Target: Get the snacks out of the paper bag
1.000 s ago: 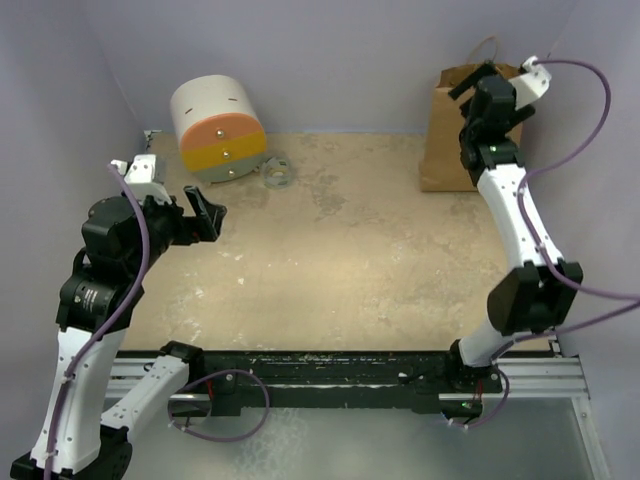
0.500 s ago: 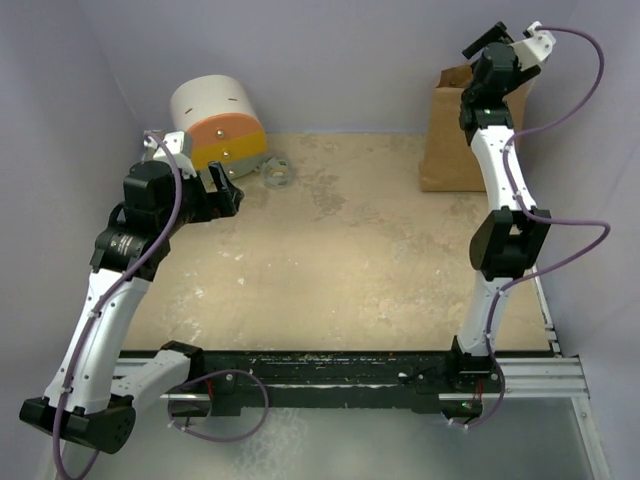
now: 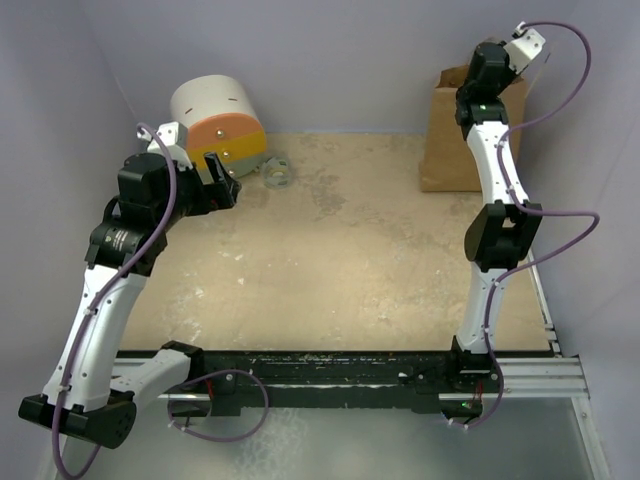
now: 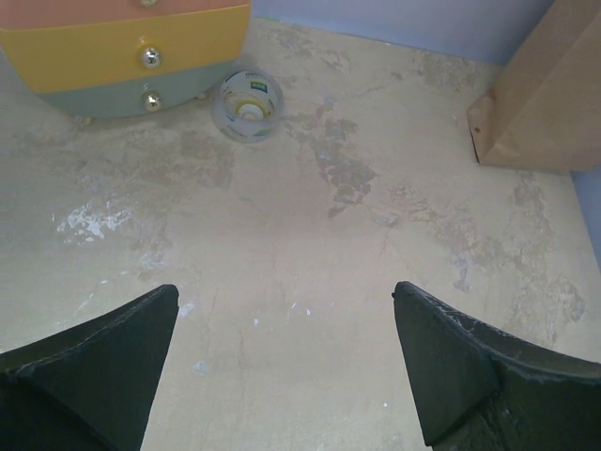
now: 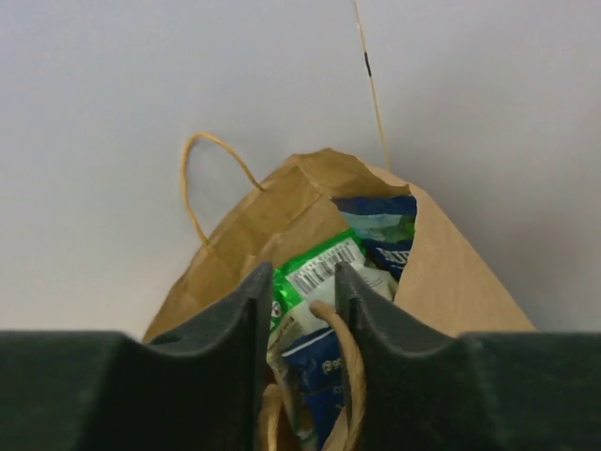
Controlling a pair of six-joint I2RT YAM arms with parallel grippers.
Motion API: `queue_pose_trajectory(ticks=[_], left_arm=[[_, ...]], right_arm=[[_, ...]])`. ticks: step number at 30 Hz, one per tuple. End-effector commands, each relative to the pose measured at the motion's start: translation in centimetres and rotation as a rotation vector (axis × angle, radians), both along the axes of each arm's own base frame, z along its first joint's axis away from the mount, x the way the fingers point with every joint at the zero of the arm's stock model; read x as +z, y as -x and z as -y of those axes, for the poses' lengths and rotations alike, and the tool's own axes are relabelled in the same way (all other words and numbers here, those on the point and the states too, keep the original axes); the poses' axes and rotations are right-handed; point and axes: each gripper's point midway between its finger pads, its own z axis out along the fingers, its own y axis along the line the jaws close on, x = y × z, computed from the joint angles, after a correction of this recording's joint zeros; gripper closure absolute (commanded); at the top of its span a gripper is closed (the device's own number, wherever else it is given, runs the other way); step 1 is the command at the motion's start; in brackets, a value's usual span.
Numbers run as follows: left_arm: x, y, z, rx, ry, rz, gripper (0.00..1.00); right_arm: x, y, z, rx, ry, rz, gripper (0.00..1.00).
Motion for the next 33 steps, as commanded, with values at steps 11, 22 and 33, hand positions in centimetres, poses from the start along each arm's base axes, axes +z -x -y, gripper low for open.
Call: queue_pose_trajectory(ticks=[11, 22, 33], left_arm=[[4.8, 2.9, 0.6, -0.030, 0.099, 0.073, 0.01], [4.9, 4.6, 1.7, -0.090, 0.160, 0.049, 0.01], [5.3, 6.8, 3.0, -0.176, 0.216, 0.014, 0.01]], right_arm=[[1.3, 8.5, -1.5, 0.073, -0.059, -0.166, 1.00], [0.4, 16.0, -5.4, 0.273, -0.211, -0.235, 1.00], [-1.1, 23.8, -11.1, 0.540, -0.393, -0.248, 1.00]])
